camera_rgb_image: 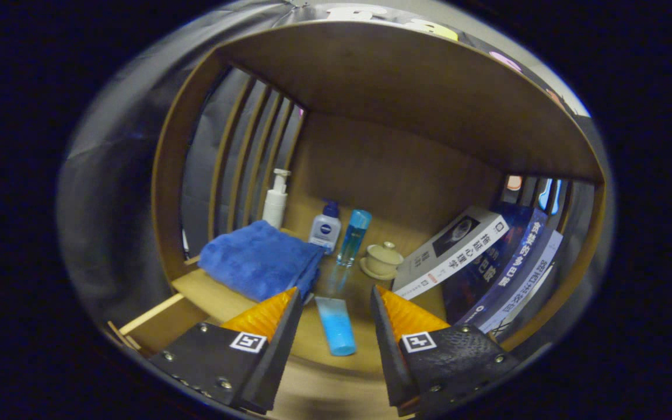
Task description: Pull open the drawer, take out the items inside it, and place them on the countertop above the cabinet.
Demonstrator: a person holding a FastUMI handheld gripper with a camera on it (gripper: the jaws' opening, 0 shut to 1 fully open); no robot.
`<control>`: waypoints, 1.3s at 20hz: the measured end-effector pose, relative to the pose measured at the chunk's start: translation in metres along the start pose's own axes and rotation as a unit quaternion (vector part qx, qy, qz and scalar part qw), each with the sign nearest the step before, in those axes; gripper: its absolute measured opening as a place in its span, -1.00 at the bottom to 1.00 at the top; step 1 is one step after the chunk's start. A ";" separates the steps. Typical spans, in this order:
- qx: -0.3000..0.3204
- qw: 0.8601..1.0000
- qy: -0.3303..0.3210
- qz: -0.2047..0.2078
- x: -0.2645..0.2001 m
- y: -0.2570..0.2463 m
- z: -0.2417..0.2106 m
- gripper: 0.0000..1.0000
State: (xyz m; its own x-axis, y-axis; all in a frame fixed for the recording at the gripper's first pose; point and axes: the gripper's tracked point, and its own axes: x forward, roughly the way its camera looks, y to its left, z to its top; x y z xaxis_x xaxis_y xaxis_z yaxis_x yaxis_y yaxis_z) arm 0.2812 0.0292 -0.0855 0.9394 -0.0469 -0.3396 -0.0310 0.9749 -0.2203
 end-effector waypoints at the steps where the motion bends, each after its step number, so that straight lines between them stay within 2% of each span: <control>1: 0.006 1.000 -0.004 0.015 -0.010 0.010 0.000 0.40; 7: -0.007 0.997 -0.028 0.078 -0.066 0.056 -0.003 0.40; 11: 0.012 0.994 -0.028 0.106 -0.082 0.070 -0.002 0.40; 21: 0.070 0.993 -0.017 0.088 -0.078 0.036 -0.013 0.40; 26: 0.079 0.994 -0.030 0.073 -0.081 0.021 -0.003 0.39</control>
State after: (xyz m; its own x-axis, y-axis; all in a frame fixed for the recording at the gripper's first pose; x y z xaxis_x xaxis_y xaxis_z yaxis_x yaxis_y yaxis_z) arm 0.2036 0.0529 -0.0651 0.9479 0.1051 -0.3006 -0.1179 0.9927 -0.0246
